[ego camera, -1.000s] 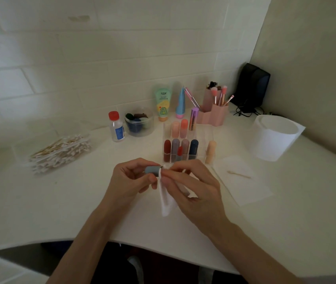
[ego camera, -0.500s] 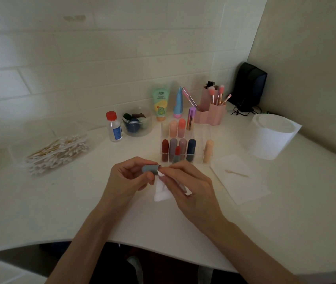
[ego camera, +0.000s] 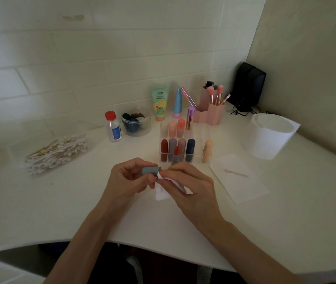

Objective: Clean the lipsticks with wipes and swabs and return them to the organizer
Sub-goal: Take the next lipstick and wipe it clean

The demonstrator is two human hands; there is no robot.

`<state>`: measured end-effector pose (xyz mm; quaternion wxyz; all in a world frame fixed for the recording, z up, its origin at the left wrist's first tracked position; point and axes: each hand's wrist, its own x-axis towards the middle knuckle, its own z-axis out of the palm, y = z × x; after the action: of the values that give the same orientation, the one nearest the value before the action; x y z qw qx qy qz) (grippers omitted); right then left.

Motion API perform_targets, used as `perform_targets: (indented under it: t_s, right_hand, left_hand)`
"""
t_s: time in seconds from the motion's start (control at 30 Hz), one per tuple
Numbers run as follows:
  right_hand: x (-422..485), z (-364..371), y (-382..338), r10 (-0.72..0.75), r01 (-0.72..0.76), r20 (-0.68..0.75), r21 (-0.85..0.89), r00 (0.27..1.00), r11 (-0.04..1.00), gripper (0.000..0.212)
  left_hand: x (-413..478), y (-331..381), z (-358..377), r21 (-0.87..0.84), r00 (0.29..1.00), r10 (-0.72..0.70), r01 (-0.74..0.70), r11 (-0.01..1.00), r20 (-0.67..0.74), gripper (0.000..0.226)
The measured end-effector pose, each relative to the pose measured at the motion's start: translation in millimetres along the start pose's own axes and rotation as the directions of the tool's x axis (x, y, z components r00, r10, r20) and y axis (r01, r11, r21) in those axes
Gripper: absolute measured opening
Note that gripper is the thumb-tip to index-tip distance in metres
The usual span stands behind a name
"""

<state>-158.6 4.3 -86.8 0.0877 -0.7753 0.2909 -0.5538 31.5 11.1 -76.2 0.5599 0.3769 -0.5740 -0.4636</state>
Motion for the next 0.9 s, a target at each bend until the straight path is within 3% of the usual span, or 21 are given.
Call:
perform_targets:
  t_s: [0.07, 0.2, 0.4, 0.63, 0.8, 0.9]
  right_hand:
    - [-0.2, 1.4, 0.3, 0.016, -0.016, 0.004, 0.008, 1.0, 1.0, 0.024]
    - [1.0, -2.8, -0.2, -0.005, 0.005, -0.004, -0.033, 1.0, 0.999, 0.022]
    - [0.1, -0.1, 1.5, 0.001, 0.0, 0.012, -0.064, 1.0, 0.998, 0.025]
    - [4.3, -1.9, -4.3, 0.16, -0.161, 0.031, 0.05, 0.987, 0.986, 0.018]
    - [5.7, -6.9, -2.6, 0.122, -0.122, 0.008, -0.01, 0.992, 0.992, 0.021]
    - [2.6, 0.1, 2.2, 0.092, -0.091, 0.012, -0.028, 0.996, 0.995, 0.015]
  left_hand:
    - [-0.5, 0.0, 1.5, 0.002, 1.0, 0.006, -0.006, 1.0, 0.008, 0.015]
    - [-1.4, -2.2, 4.2, -0.012, 0.99, -0.139, 0.139, 0.99, 0.019, 0.066]
    - [-3.5, 1.3, 4.7, 0.038, 0.996, -0.091, 0.091, 0.995, -0.011, 0.028]
    - [-4.0, 5.0, 6.0, 0.061, 0.999, 0.037, -0.036, 0.997, -0.011, 0.029]
    - [-4.6, 5.1, 10.4, 0.069, 0.997, -0.073, 0.071, 0.995, 0.024, 0.031]
    - [-3.6, 3.2, 10.4, 0.022, 0.991, -0.133, 0.132, 0.991, 0.012, 0.044]
